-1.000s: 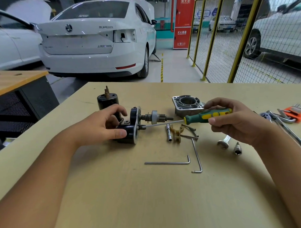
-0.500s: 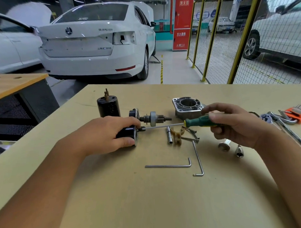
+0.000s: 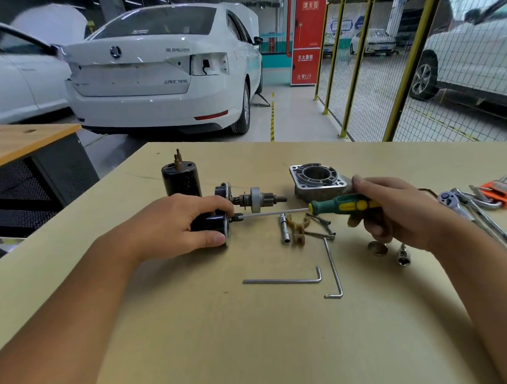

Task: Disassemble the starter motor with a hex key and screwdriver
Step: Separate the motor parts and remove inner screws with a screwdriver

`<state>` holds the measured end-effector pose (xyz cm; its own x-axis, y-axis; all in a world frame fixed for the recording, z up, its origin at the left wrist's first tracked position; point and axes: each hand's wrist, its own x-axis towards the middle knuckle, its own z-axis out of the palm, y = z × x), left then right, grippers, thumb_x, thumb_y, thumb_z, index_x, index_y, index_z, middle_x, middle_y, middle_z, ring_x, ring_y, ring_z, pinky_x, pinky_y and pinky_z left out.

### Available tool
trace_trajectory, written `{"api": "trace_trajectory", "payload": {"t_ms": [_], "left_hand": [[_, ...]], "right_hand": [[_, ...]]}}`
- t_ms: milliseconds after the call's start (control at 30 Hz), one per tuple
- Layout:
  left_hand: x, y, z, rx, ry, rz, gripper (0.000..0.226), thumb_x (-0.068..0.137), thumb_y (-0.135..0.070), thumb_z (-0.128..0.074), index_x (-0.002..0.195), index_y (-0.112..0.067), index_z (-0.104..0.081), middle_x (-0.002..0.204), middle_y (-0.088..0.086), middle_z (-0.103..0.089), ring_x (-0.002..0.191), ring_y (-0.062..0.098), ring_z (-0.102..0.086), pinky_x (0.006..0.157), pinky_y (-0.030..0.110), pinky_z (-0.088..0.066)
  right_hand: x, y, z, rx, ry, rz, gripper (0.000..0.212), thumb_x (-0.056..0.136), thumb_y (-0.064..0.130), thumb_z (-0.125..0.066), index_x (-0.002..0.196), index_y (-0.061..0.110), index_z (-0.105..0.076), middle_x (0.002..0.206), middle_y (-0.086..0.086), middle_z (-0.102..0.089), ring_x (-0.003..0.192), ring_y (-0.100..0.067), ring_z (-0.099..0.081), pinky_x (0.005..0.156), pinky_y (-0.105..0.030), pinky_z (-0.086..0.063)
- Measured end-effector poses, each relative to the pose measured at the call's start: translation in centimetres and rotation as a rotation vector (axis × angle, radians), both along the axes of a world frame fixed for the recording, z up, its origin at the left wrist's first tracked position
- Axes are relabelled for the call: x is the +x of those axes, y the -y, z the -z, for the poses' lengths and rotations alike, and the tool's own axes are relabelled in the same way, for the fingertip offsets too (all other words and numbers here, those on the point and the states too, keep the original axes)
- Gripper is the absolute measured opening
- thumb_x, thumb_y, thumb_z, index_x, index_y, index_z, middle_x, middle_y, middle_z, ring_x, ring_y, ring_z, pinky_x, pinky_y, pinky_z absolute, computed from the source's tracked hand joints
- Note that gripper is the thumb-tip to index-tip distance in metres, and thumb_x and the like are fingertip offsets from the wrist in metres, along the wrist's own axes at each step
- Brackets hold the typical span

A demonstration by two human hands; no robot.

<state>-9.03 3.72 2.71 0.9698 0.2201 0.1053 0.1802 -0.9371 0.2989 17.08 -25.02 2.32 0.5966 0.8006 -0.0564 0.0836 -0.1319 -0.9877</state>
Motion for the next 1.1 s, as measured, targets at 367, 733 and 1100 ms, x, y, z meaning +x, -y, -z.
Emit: {"api": "trace_trajectory", "payload": {"t_ms": [367, 733, 1100], "left_hand": [[1.3, 0.6, 1.8, 0.104, 0.036, -0.046, 0.046, 0.085, -0.083, -0.025, 0.119, -0.057, -0.040, 0.095, -0.022, -0.059, 0.087, -0.003, -0.055, 0.071, 0.031, -0.045], [1.8, 0.9, 2.5, 0.137, 0.043, -0.068, 0.039, 0.088, -0.075, -0.019, 0.115, -0.055, -0.038, 0.092, -0.018, -0.057, 0.083, 0.005, -0.056, 0.070, 0.033, -0.046], [1.8, 0.8, 2.4, 0.089, 0.062, -0.058, 0.035, 0.092, -0.072, -0.019, 0.110, -0.053, -0.041, 0.090, -0.017, -0.059, 0.083, 0.003, -0.056, 0.070, 0.034, -0.046]], "right_hand": [[0.0, -0.7, 0.5, 0.066, -0.036, 0.052, 0.041, 0.080, 0.053, -0.072, 0.096, 0.016, -0.074, 0.079, -0.022, -0.066, 0.048, -0.021, -0.045, 0.043, -0.026, -0.035], [0.2, -0.8, 0.3, 0.198, -0.181, -0.047, 0.029, 0.079, 0.013, -0.068, 0.108, 0.009, -0.067, 0.091, -0.015, -0.061, 0.061, -0.022, -0.049, 0.054, -0.034, -0.044], [0.2, 0.0, -0.3, -0.036, -0.120, -0.002, 0.043, 0.083, 0.051, -0.066, 0.103, 0.014, -0.070, 0.070, -0.022, -0.055, 0.038, -0.014, -0.029, 0.040, -0.018, -0.029]]}}
